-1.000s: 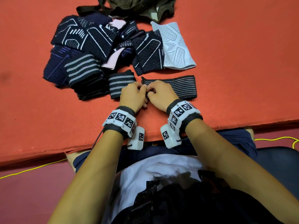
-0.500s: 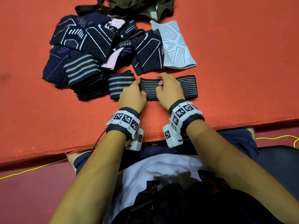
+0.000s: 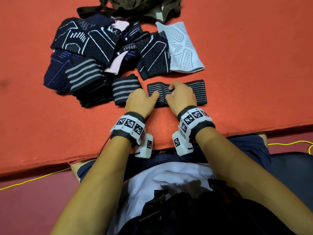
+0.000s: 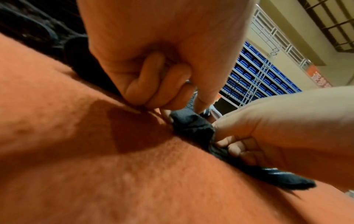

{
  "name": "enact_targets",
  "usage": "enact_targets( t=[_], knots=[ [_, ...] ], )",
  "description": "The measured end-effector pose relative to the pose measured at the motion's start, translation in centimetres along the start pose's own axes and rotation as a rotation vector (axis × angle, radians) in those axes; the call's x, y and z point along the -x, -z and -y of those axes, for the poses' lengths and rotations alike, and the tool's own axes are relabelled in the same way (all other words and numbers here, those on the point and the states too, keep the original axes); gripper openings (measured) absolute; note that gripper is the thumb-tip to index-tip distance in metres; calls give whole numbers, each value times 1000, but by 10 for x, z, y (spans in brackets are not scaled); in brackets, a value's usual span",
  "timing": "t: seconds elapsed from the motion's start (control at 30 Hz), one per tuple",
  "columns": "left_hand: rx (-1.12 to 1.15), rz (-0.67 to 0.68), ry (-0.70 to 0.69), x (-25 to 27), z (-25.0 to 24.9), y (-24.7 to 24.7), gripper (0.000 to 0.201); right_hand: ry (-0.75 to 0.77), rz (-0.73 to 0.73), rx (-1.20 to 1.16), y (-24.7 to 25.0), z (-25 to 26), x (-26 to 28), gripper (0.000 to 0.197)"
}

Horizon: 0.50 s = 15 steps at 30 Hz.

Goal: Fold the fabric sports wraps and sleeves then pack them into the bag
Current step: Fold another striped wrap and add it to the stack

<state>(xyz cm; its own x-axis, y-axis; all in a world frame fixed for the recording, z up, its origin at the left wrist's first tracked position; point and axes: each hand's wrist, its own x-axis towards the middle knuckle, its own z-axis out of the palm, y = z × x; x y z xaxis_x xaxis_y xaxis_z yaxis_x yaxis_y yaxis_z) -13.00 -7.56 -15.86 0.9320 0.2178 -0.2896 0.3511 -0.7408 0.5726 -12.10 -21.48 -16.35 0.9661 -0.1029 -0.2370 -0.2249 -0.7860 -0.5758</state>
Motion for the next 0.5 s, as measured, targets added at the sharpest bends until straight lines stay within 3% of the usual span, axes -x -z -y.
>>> enact_targets(
  t=[0.27,0.33,0.5],
  knots=[
    [126,105,-80,-2,-7,0,30,33,-6,-73,-2,-4,-1,24],
    [132,151,-63,-4,-5,-2,35,30,1,-79,-2,-4,-1,27],
    [120,119,18,-8,-1,1,49,25,21,-88,-2,-5,-3,30]
  ],
)
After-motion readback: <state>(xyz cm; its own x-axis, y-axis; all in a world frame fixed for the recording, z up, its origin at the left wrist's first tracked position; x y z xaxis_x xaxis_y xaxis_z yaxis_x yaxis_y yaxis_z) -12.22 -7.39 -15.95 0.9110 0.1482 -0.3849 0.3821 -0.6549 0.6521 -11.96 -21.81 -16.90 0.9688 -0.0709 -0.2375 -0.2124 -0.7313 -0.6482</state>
